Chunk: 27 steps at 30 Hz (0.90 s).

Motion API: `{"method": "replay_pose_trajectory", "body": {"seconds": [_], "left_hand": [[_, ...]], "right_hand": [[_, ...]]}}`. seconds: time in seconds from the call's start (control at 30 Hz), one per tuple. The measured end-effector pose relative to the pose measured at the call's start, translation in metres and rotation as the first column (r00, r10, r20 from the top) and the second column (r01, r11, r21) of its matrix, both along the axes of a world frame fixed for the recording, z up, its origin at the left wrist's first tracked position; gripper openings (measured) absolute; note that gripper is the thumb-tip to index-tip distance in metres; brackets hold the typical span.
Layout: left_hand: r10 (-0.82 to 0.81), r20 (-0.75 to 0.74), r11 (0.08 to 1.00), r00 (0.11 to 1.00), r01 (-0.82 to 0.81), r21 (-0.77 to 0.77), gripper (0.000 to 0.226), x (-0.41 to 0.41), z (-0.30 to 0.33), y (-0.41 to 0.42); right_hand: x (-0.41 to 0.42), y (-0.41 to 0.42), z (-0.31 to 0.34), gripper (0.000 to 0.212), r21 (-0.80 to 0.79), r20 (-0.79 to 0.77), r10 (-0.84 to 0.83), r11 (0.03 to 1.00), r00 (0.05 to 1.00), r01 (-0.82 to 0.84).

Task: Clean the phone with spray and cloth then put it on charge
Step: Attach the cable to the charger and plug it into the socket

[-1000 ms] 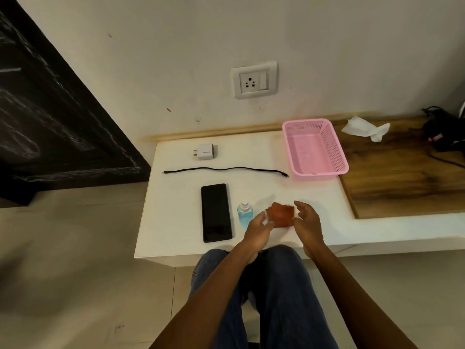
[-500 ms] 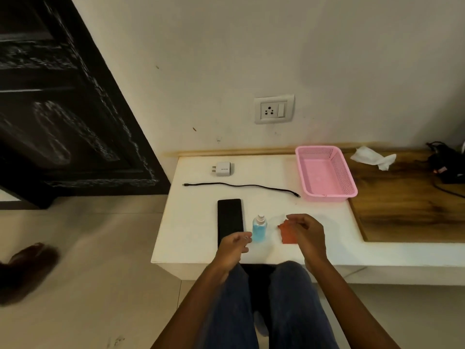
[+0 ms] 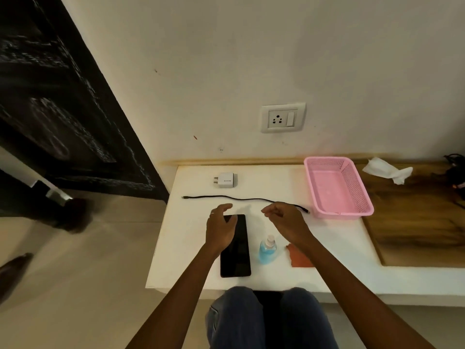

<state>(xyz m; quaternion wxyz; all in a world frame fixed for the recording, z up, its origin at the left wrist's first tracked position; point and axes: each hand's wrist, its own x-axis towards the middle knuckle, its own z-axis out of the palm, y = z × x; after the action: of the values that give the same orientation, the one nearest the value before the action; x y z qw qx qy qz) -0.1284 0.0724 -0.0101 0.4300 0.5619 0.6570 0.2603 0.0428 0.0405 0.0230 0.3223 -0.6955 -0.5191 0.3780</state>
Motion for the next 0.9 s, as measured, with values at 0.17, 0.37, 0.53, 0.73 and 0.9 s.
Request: {"method": "replay_pose_trajectory", "body": {"seconds": [0.17, 0.37, 0.53, 0.73, 0.9], "left_hand": [[-0.094, -0.229, 0.985, 0.969, 0.125, 0.122, 0.048, 0.003, -0.018, 0.057], [-0.209, -0.557, 0.949, 0.804, 0.305, 0.083, 0.071, 0.005, -0.047, 0.127], [-0.291, -0.664, 0.911, 0.689, 0.411, 0.028, 0.079, 0.006, -0.065, 0.165], [-0.281, -0.67, 0.893, 0.688, 0.443, 0.08, 0.068, 0.006, -0.07, 0.175], [-0.128, -0.604, 0.887, 0.787, 0.363, 0.286, 0.061, 0.0, -0.069, 0.149]], "right_hand": [[0.014, 0.033, -0.035, 0.028, -0.048, 0.123, 0.045, 0.998, 0.991, -0.039], [0.03, 0.054, -0.079, 0.04, -0.092, 0.367, 0.068, 0.995, 0.928, -0.037], [0.033, 0.053, -0.094, 0.048, -0.036, 0.417, 0.066, 0.998, 0.906, -0.057], [0.033, 0.048, -0.104, 0.048, -0.004, 0.448, 0.047, 0.999, 0.893, -0.05], [0.033, 0.042, -0.104, 0.048, -0.03, 0.46, 0.063, 0.998, 0.885, -0.056]]}}
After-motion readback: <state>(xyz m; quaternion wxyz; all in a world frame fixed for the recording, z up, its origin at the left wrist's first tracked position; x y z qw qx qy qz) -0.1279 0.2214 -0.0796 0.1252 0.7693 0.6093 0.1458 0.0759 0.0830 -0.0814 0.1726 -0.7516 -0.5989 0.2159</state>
